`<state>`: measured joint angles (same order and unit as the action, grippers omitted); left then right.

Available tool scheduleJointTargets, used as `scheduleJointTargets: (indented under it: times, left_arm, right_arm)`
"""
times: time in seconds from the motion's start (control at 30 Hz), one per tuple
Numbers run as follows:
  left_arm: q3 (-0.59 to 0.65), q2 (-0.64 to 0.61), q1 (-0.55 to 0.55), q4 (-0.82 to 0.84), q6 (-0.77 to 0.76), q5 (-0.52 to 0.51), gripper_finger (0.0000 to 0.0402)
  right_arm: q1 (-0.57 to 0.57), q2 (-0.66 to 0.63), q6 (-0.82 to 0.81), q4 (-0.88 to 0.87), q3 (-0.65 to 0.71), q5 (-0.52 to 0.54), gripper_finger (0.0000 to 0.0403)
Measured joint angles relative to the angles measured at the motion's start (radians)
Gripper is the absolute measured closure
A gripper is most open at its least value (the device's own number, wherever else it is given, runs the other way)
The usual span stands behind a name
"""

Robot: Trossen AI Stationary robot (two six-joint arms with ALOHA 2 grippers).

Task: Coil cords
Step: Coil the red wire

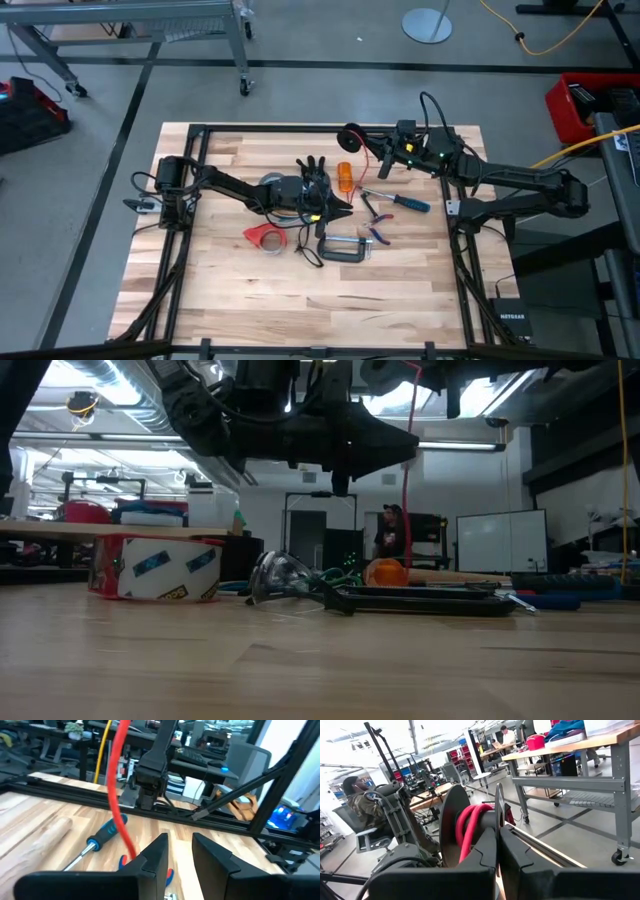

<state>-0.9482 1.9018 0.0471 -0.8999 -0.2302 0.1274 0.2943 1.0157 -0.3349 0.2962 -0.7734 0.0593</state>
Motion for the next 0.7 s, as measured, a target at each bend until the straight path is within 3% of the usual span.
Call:
scheduleJointTargets:
  times: [0.7]
  left_arm:
    - [0.0, 0.0, -0.009, 0.141, -0.023, -0.062, 0.0345]
  right_arm:
    - [0.0, 0.003, 0.022, -0.014, 0.0, -0.055, 0.0398]
